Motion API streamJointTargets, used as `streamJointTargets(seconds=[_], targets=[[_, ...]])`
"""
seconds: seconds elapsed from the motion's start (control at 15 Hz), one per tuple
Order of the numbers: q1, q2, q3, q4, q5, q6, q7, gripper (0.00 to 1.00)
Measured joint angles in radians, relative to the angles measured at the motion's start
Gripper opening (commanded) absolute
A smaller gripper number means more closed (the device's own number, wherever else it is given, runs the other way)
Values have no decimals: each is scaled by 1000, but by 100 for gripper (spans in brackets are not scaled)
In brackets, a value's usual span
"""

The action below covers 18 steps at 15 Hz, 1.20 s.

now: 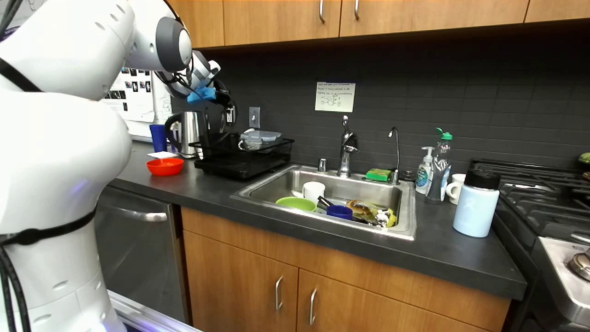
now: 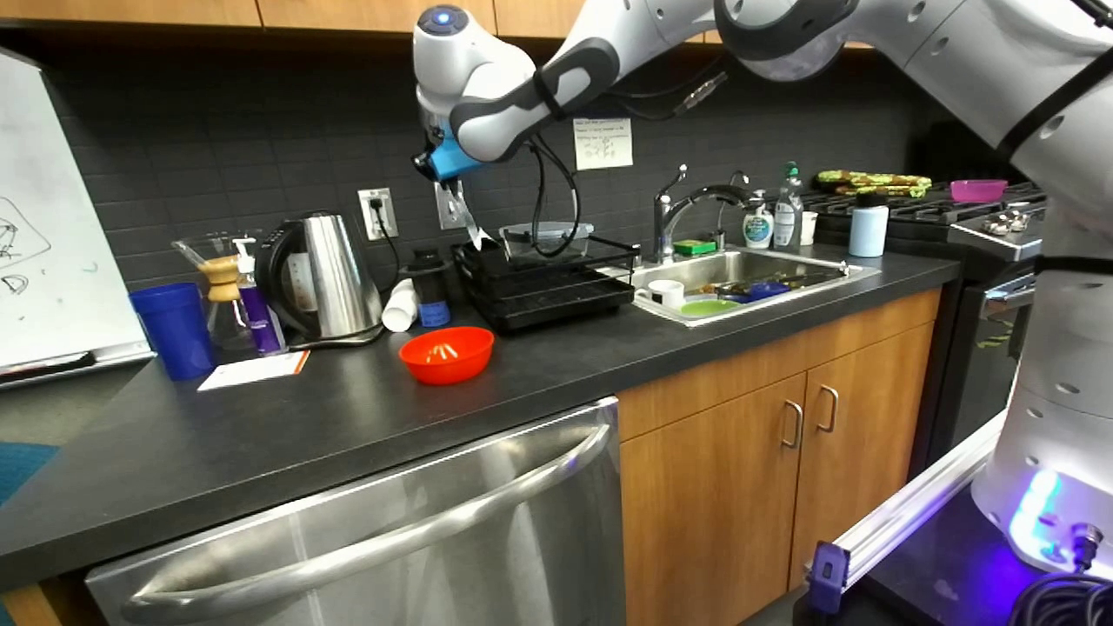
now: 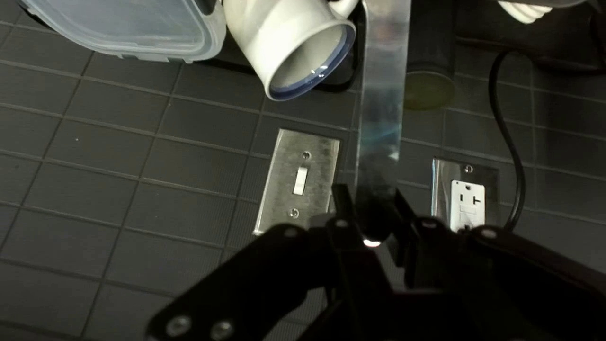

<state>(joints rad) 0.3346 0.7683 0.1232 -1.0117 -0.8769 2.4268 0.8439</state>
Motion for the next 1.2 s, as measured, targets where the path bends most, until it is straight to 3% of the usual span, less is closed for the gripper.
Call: streamJointTargets(seconds=[1.2], targets=[[33,-122,1,-131,-64,55,135,5]])
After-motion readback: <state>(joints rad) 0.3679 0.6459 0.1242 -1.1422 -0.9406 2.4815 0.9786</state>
